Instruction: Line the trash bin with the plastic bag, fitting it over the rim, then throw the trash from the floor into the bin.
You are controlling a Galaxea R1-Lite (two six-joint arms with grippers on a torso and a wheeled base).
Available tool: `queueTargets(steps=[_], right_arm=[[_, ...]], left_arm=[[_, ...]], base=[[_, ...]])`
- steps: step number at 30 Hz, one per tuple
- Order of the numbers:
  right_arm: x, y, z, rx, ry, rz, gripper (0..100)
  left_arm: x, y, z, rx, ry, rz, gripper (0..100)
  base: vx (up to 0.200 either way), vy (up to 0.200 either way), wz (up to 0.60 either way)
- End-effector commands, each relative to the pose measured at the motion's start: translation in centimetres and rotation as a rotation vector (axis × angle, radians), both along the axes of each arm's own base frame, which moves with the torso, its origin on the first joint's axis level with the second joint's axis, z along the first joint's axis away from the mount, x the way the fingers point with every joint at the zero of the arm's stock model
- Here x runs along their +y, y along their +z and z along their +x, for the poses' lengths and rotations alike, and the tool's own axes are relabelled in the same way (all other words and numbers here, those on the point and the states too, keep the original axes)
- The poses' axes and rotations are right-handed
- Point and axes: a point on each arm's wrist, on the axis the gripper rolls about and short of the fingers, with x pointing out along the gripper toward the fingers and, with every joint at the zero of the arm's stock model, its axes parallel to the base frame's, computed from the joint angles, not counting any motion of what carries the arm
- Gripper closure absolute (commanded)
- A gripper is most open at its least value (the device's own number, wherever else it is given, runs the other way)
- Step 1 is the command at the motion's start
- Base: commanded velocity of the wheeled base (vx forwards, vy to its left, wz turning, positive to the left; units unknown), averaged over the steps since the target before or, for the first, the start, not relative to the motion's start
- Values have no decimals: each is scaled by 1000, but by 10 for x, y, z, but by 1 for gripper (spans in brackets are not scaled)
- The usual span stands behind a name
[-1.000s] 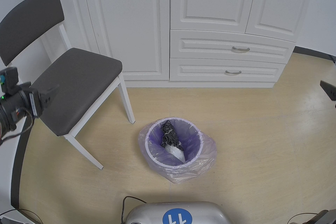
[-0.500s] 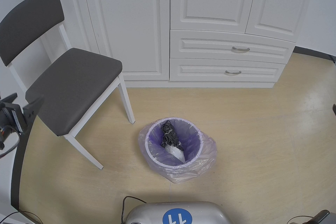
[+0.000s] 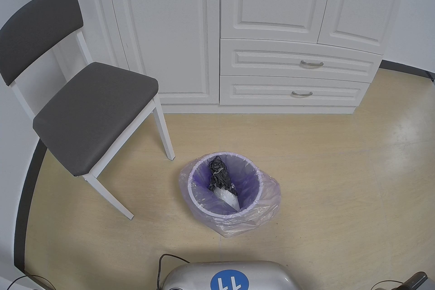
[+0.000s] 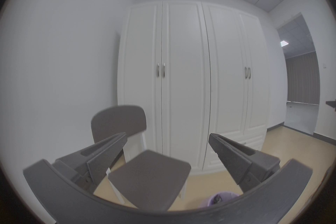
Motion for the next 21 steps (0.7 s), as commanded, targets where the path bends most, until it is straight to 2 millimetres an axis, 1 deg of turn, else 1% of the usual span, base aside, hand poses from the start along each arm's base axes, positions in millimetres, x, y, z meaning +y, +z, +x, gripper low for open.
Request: queueTargets(steps=[1,2,3,4,5,6,7,8,11,12,15,16,17,19,21], right_arm=[[0,11,-56,-225,0,6,0],[0,9,-66,-252,0,8,0],[0,9,-66,-252,0,8,0],[0,2,-85,-311,-1,9,0],[0,0,-89,-323,-1,9,0],[0,-7,-101,-358,-4,13,0],[0,-8,-104,-368,-7,15,0],[0,-14,-112,-394,-9,16,0],[0,-28,-123,-426,-11,16,0],[0,-28,-123,-426,-11,16,0],[-1,-49,-138,-451,2,8,0],[-1,-53,-140,-443,0,8,0],[-1,-53,-140,-443,-1,9,0],[-1,-53,-140,-443,-22,36,0],[-2,-52,-142,-451,-50,64,0]], left_arm=[[9,11,-56,-165,21,18,0],[10,8,-63,-177,23,20,0],[10,8,-63,-177,23,20,0],[12,1,-79,-197,26,21,0],[13,-1,-81,-197,24,21,0],[14,-6,-91,-195,26,21,0],[15,-7,-93,-195,26,21,0],[16,-11,-101,-197,26,22,0],[17,-16,-112,-201,33,21,0],[17,-16,-112,-201,33,21,0],[17,-27,-126,-219,62,22,0],[16,-31,-128,-222,77,22,0],[16,-31,-129,-223,80,22,0],[14,-43,-136,-234,106,25,0],[13,-49,-140,-243,119,28,0]], base=[[0,0,0],[0,0,0],[0,0,0],[0,0,0],[0,0,0],[0,0,0],[0,0,0],[0,0,0],[0,0,0],[0,0,0],[0,0,0],[0,0,0],[0,0,0],[0,0,0],[0,0,0]])
